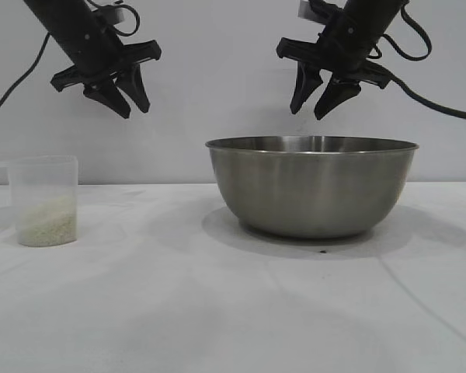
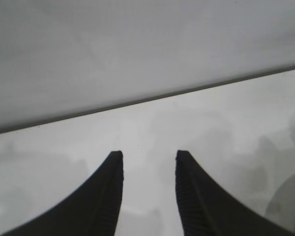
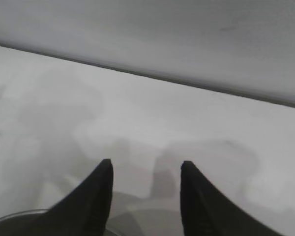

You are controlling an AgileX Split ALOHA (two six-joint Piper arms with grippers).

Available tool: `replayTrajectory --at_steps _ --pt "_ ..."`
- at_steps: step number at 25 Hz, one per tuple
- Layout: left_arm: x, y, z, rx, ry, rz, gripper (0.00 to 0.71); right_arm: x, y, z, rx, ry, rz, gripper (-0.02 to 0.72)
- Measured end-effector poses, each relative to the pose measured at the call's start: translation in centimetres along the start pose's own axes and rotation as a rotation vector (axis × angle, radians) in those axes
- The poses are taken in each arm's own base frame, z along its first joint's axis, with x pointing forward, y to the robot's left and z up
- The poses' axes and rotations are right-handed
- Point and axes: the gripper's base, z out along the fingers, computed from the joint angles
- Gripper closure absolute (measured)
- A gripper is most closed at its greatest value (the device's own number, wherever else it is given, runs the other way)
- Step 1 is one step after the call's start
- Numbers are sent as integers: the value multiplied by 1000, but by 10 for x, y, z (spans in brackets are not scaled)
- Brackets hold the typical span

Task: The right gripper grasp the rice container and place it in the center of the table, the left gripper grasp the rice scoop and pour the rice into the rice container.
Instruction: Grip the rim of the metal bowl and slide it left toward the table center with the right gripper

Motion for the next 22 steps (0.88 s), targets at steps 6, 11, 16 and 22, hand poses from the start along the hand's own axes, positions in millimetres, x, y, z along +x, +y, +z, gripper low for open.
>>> replayTrajectory --at_steps 6,11,16,22 --pt "0 0 0 0 -1 0 494 1 0 0 -3 7 1 407" --pt "0 0 0 4 8 0 494 2 3 -11 6 58 -35 407" --pt "1 -1 0 6 17 2 494 3 -5 -41 79 168 -58 407" --pt "1 -1 0 6 18 2 494 16 -10 -57 144 361 -76 407"
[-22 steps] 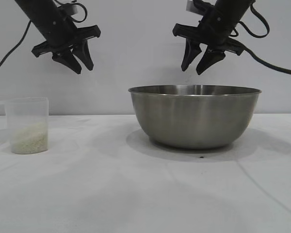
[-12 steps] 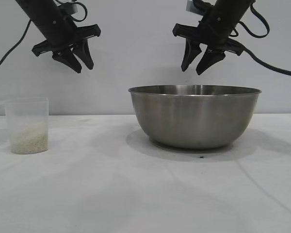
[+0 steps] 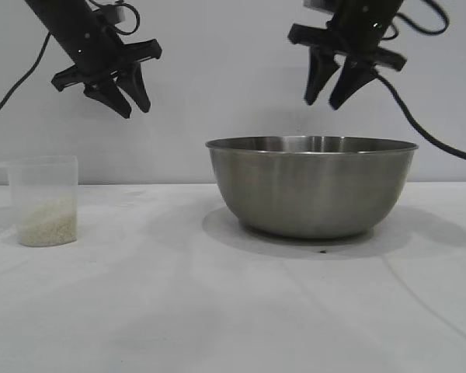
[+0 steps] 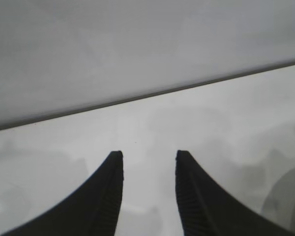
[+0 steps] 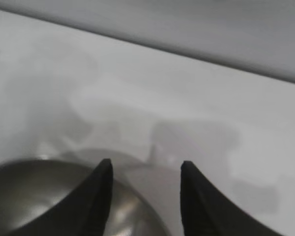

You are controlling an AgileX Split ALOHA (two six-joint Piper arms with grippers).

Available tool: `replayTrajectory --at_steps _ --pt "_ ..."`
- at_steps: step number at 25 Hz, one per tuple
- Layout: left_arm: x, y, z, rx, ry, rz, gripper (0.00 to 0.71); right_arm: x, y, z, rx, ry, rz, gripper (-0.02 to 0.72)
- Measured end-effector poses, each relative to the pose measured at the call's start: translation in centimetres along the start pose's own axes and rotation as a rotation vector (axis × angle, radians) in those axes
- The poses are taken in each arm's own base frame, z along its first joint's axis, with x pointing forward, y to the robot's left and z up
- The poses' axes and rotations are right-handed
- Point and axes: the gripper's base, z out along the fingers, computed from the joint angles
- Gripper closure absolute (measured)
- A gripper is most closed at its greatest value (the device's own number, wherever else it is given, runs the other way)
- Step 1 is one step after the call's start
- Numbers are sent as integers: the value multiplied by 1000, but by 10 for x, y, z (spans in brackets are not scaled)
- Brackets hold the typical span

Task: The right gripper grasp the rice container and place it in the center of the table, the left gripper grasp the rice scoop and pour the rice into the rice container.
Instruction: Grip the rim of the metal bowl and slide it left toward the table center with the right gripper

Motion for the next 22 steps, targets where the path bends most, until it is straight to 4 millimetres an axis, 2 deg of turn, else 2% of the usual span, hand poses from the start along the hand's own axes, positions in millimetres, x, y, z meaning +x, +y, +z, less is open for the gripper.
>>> replayTrajectory --at_steps 7,15,19,21,22 --pt "1 0 0 4 9 0 494 8 0 0 -1 81 -3 407" --pt "2 -1 0 8 24 0 494 33 -4 31 10 218 -1 407" --pt "2 -1 0 8 27 2 494 37 -6 43 18 252 -4 630" --pt "3 -1 0 10 33 2 494 36 -5 44 12 251 -2 703" --pt "3 -1 0 11 36 2 494 36 -4 44 8 246 0 703"
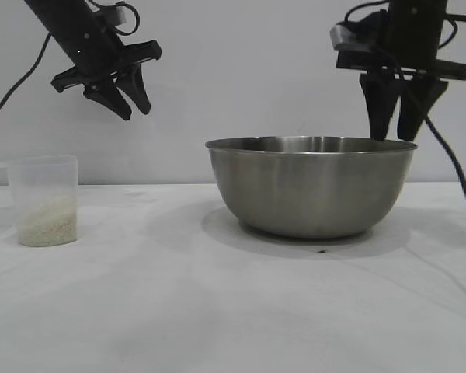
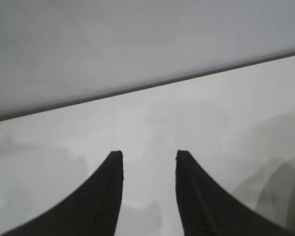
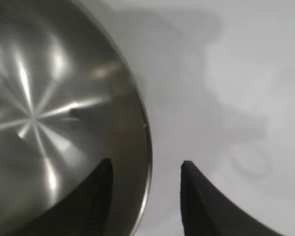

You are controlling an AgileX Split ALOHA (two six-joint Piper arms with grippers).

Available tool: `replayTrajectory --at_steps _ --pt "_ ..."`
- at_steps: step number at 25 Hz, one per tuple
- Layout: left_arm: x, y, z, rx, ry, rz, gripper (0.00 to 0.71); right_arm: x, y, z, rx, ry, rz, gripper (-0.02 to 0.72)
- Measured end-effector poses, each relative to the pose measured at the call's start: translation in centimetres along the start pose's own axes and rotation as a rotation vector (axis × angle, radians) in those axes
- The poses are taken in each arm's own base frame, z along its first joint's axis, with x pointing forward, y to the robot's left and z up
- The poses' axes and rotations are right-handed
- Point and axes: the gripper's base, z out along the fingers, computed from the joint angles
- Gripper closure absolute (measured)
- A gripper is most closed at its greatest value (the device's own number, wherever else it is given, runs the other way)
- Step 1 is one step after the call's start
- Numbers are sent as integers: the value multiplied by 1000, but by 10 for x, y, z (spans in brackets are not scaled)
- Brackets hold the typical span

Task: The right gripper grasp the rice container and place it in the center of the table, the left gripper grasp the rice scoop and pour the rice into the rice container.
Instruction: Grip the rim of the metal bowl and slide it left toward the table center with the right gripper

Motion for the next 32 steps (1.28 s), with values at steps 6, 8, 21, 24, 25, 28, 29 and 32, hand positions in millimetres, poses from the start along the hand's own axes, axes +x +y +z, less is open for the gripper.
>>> replayTrajectory --at_steps 6,8,21,24,25,28,29,32 --pt "2 0 0 5 27 7 494 7 38 10 -15 37 -83 703" --pt "3 -1 0 6 37 10 494 12 58 15 -25 60 -123 703" --pt "2 -4 -7 18 55 17 494 26 89 -34 -11 -54 -201 363" --pt "-2 -6 -12 19 43 19 494 32 92 -68 -12 -152 -204 323" --pt "-3 -6 -14 19 40 20 494 36 93 -78 -18 -185 -203 338" --pt "-8 -9 -22 18 23 29 494 58 98 -99 -61 -290 -193 338" --pt "-10 -10 -26 19 15 32 494 72 99 -103 -71 -331 -185 338" --pt "-15 -14 -39 11 -23 56 494 127 97 -105 -67 -454 -157 338"
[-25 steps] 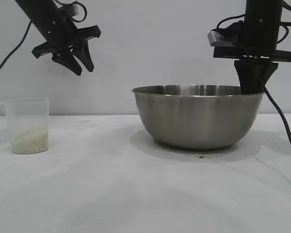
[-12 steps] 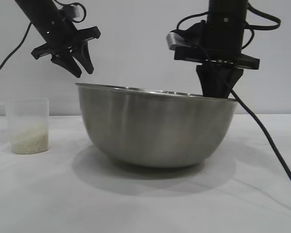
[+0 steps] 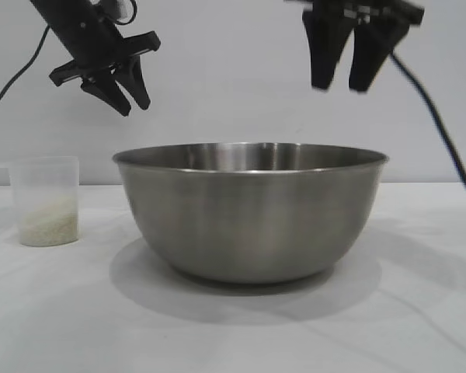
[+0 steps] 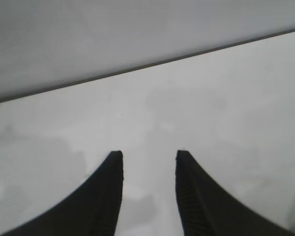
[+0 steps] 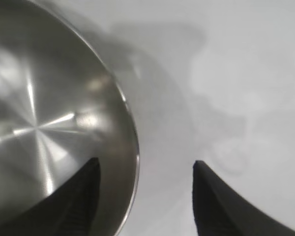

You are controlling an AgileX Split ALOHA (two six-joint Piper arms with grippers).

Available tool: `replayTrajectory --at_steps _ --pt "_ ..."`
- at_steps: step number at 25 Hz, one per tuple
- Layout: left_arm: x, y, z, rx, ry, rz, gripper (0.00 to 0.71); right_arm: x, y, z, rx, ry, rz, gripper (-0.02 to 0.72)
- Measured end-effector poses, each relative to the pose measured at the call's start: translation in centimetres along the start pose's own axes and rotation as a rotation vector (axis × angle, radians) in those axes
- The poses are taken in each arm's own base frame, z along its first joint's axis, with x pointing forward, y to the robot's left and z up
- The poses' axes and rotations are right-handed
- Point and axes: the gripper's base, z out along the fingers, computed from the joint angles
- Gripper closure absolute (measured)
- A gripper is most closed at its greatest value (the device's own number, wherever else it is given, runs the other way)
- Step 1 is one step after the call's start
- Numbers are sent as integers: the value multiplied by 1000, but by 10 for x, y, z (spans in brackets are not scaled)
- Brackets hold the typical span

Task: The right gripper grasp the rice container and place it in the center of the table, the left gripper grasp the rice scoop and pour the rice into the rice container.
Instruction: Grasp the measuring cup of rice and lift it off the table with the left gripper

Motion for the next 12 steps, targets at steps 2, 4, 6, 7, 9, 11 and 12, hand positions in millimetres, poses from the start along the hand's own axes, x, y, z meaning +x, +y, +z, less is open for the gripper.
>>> replayTrajectory --at_steps 2,4,6,7,9,11,12 --pt "-3 -3 -11 -7 -28 41 494 42 6 -18 27 -105 -28 338" --pt "-3 -4 -19 -18 -57 79 494 88 15 -43 43 -213 -77 338" --pt "1 -6 -27 -24 -85 96 494 124 22 -67 38 -290 -73 338" --pt "3 -7 -32 -32 -101 108 494 143 26 -84 37 -337 -62 338" --pt "10 -9 -44 -50 -138 129 494 170 29 -104 43 -374 -43 338" --pt "22 -9 -56 -81 -177 148 494 197 30 -127 79 -437 -27 338" --pt "29 -10 -64 -95 -197 147 494 210 30 -135 93 -445 -13 338"
